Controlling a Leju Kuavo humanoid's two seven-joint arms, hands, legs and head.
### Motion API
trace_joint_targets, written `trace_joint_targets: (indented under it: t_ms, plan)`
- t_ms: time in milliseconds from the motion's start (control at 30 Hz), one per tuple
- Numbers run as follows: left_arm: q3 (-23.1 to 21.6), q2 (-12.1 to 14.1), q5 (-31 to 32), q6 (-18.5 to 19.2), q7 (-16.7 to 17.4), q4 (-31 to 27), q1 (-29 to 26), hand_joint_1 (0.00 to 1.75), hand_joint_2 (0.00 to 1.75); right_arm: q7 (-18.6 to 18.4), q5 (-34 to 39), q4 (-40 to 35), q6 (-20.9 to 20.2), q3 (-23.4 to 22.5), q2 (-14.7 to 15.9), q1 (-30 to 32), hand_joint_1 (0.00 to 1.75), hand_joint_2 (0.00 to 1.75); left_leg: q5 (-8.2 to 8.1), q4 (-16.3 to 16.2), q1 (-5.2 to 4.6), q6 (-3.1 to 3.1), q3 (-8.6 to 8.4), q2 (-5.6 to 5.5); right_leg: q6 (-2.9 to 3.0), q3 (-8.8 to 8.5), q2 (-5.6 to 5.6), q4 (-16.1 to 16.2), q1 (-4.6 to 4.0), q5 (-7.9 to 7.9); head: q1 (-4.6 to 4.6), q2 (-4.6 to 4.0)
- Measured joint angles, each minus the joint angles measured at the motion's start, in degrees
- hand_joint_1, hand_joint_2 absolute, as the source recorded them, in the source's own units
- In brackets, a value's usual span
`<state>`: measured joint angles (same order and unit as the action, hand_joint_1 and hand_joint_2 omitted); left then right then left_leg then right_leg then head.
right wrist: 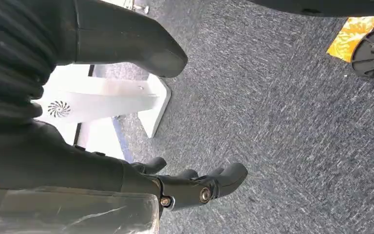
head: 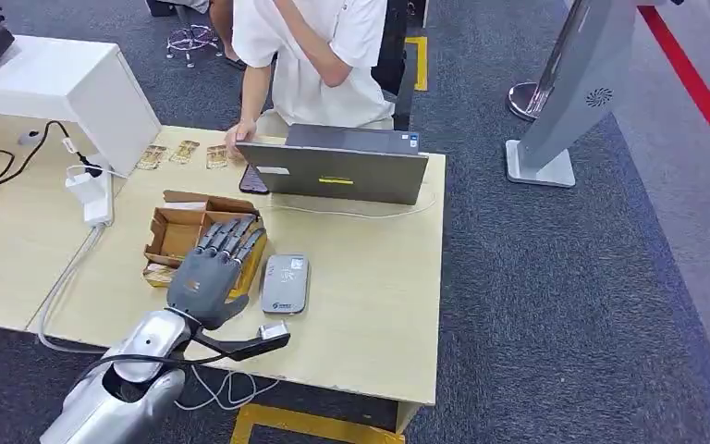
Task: Pass the card to the sensor for recognition and then transmit it.
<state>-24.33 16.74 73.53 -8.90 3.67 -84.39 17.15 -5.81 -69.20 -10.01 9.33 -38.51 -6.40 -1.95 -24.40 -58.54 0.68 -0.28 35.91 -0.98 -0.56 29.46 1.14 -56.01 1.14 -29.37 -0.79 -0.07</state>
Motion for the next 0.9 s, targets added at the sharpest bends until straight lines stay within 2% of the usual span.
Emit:
trace_joint_targets:
  t_ms: [100, 200, 367, 467, 567, 900]
  plan:
    - [0.0, 0.0, 0.1, 0.1, 0.2, 0.1, 0.0, 0.00, 1.75, 0.0, 0.0, 0.0, 0.0, 0.0, 0.0, 0.0, 0.00, 1.75, 0.00, 0.0, 0.00, 0.00, 0.00, 0.00, 0.00, 0.01, 0.00, 0.0, 0.00, 0.00, 0.00, 0.00]
    - [0.2, 0.2, 1.6, 0.6, 1.8, 1.1, 0.4, 0.00, 1.75, 0.0, -0.7, 0.0, 0.0, 0.0, 0.0, 0.0, 0.00, 1.75, 0.00, 0.0, 0.01, 0.00, 0.00, 0.00, 0.00, 0.07, 0.00, 0.0, -0.01, 0.00, 0.00, 0.00]
    - [1.8, 0.9, 3.4, -1.4, 3.0, 5.6, 2.6, 0.00, 1.75, 0.0, -1.8, 0.0, 0.0, 0.0, 0.0, 0.0, 0.00, 1.75, 0.01, 0.0, 0.02, 0.00, 0.00, 0.00, 0.00, 0.00, 0.00, 0.0, -0.01, 0.00, -0.02, 0.00]
    - [3.5, 1.4, 4.5, -3.5, 3.0, 9.3, 3.8, 0.00, 1.75, 0.0, -2.4, 0.0, 0.0, 0.0, 0.0, 0.0, 0.00, 1.75, 0.01, 0.0, 0.02, -0.01, 0.00, 0.02, 0.00, -0.01, 0.01, 0.0, -0.01, 0.00, 0.00, 0.00]
    - [5.4, 1.9, 4.7, -4.1, 2.5, 12.5, 4.9, 0.00, 1.75, 0.0, -2.6, 0.0, 0.0, 0.0, 0.0, 0.0, 0.00, 1.75, 0.01, 0.0, 0.02, -0.01, 0.00, 0.01, 0.01, 0.00, 0.01, 0.0, -0.01, 0.00, 0.00, 0.00]
    - [6.6, 1.8, 4.7, -4.4, 2.4, 15.2, 5.3, 0.00, 1.75, 0.0, -2.8, 0.0, 0.0, 0.0, 0.0, -0.1, 0.00, 1.75, 0.01, 0.0, 0.01, 0.00, 0.00, 0.01, 0.01, 0.04, 0.00, 0.0, 0.00, 0.00, -0.02, 0.00]
